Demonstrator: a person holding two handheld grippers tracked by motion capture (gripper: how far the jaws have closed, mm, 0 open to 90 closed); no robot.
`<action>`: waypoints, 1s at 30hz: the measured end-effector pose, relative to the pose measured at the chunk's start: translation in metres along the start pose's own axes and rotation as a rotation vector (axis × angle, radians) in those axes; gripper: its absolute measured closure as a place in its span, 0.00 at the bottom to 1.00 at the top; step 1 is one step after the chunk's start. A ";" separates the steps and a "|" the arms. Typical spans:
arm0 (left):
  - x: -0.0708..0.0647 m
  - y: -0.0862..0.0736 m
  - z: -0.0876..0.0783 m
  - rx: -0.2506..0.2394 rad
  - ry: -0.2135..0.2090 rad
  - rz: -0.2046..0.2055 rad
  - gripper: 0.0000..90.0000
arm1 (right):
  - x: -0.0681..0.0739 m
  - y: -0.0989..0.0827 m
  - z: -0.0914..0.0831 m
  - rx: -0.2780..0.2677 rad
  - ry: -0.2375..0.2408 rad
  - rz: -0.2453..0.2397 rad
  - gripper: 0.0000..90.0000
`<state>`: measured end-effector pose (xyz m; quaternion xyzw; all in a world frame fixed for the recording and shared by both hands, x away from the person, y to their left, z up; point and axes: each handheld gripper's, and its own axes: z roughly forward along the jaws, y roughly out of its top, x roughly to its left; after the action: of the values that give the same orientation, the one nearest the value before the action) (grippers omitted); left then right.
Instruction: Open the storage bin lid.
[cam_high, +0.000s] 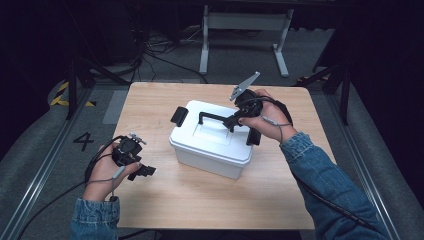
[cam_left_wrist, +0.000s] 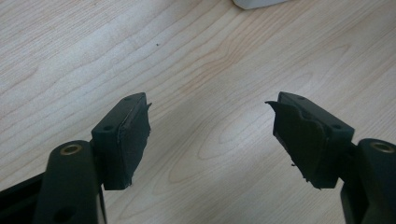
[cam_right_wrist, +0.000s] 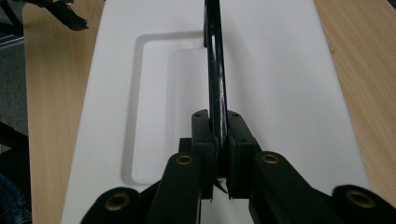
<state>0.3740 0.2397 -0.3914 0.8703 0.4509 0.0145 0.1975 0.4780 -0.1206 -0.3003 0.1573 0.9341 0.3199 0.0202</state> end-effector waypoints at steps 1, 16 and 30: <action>0.000 0.000 0.000 0.000 0.000 0.000 0.31 | 0.000 0.000 -0.001 0.000 -0.001 0.001 0.94; 0.000 0.002 0.001 0.004 0.005 0.016 0.31 | 0.009 0.012 -0.028 -0.040 -0.017 -0.025 0.94; -0.001 0.002 0.001 0.009 0.002 0.009 0.31 | 0.009 0.014 -0.052 -0.077 -0.034 -0.024 0.94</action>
<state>0.3752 0.2375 -0.3919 0.8732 0.4472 0.0143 0.1932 0.4659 -0.1383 -0.2502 0.1508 0.9224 0.3525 0.0460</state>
